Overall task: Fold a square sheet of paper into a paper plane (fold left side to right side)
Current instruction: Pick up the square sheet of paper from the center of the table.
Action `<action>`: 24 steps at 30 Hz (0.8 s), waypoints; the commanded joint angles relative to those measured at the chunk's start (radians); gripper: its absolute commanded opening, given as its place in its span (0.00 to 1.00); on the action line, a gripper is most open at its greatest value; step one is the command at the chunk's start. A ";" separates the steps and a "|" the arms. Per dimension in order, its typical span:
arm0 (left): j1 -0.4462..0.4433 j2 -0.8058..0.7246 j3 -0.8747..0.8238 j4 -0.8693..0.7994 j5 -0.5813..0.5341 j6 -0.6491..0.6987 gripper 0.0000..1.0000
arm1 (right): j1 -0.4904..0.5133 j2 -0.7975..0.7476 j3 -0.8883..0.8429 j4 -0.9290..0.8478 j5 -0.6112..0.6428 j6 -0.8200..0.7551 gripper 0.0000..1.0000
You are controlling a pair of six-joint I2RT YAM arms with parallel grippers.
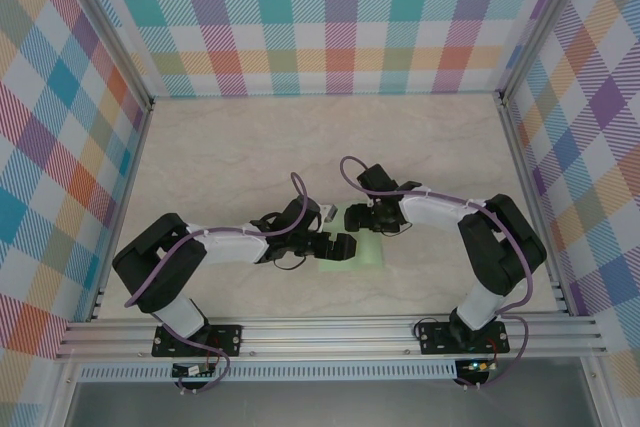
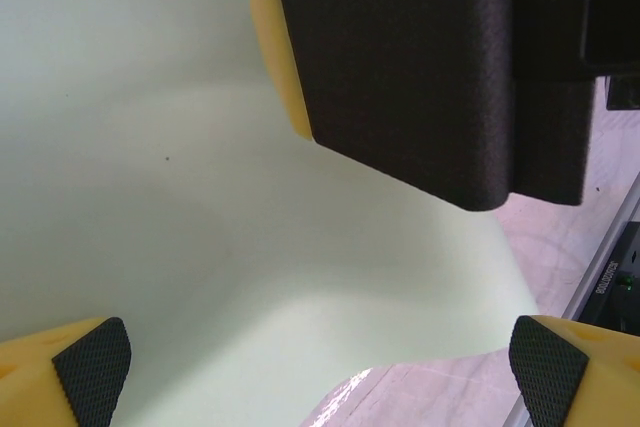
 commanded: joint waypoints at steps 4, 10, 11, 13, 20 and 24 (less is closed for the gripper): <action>-0.017 -0.016 -0.036 0.026 -0.043 -0.001 1.00 | 0.017 0.012 0.001 -0.043 -0.069 0.012 0.72; -0.008 -0.095 -0.041 -0.001 -0.070 0.005 1.00 | 0.017 -0.007 -0.020 -0.014 -0.081 0.011 0.55; -0.002 -0.115 -0.043 -0.011 -0.077 0.005 1.00 | 0.015 -0.016 -0.025 -0.006 -0.083 0.011 0.52; 0.029 -0.171 -0.057 -0.030 -0.077 0.003 1.00 | 0.012 -0.043 -0.044 0.025 -0.102 0.012 0.47; 0.239 -0.421 -0.104 -0.119 0.024 -0.001 1.00 | -0.081 -0.168 -0.154 0.248 -0.332 0.029 0.35; 0.392 -0.488 -0.106 -0.153 0.178 -0.005 1.00 | -0.174 -0.255 -0.237 0.429 -0.511 0.063 0.34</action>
